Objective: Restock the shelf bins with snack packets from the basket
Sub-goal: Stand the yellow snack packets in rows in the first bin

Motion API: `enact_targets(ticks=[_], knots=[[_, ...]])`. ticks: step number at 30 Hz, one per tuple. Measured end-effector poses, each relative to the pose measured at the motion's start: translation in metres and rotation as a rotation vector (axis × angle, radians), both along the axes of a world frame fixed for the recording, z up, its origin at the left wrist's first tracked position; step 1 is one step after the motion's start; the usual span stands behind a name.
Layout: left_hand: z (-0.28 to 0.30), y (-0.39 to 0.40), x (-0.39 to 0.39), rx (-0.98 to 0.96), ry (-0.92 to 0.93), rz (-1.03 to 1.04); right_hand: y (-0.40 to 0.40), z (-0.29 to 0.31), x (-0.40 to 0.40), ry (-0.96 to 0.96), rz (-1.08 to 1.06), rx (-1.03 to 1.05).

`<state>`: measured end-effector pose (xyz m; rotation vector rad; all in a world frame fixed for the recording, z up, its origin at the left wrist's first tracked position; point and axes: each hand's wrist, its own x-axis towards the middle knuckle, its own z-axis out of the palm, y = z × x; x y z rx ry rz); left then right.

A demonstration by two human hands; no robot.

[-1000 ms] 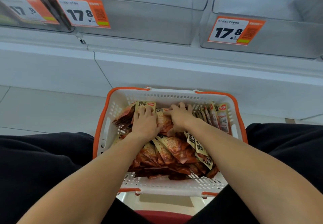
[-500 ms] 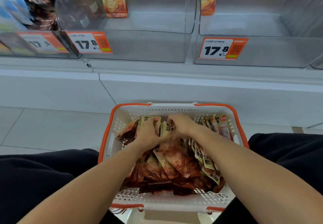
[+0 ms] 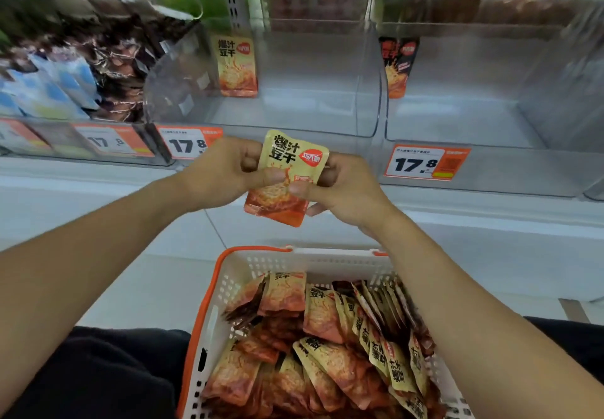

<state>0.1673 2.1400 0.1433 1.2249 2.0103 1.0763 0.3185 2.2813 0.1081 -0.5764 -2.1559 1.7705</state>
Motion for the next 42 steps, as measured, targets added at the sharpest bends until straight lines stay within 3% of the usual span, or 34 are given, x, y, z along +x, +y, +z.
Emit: enact_targets(ticks=[4, 6, 10, 12, 19, 21, 28, 33, 38, 42], knots=[[0.02, 0.001, -0.013, 0.22, 0.09, 0.105, -0.012, 0.04, -0.019, 0.119, -0.17, 0.177], [0.028, -0.001, -0.022, 0.287, 0.234, 0.22, -0.015, 0.061, -0.03, 0.164, -0.231, 0.225], [0.016, -0.016, -0.065, 0.163, 0.715, 0.346, -0.004, 0.083, -0.081, 0.239, -0.359, 0.346], [0.006, -0.026, -0.086, 0.066, 0.854, 0.349, 0.017, 0.08, -0.123, 0.152, -0.393, 0.432], [0.005, -0.032, -0.106, 0.072, 0.78, 0.18, 0.064, 0.04, -0.257, -0.233, -0.298, 0.626], [0.0, -0.03, -0.111, 0.113, 0.785, 0.189, 0.075, 0.033, -0.279, -0.271, -0.306, 0.618], [-0.012, -0.03, -0.121, 0.255, 0.806, 0.211, 0.084, 0.013, -0.316, -0.314, -0.409, 0.88], [-0.015, -0.031, -0.12, 0.275, 0.798, 0.211, 0.084, 0.012, -0.317, -0.344, -0.456, 0.819], [-0.015, -0.03, -0.117, 0.262, 0.763, 0.218, 0.085, 0.042, -0.283, -0.37, -0.335, 0.697], [-0.008, -0.031, -0.112, 0.134, 0.834, 0.203, 0.051, 0.085, -0.198, -0.092, -0.188, 0.718]])
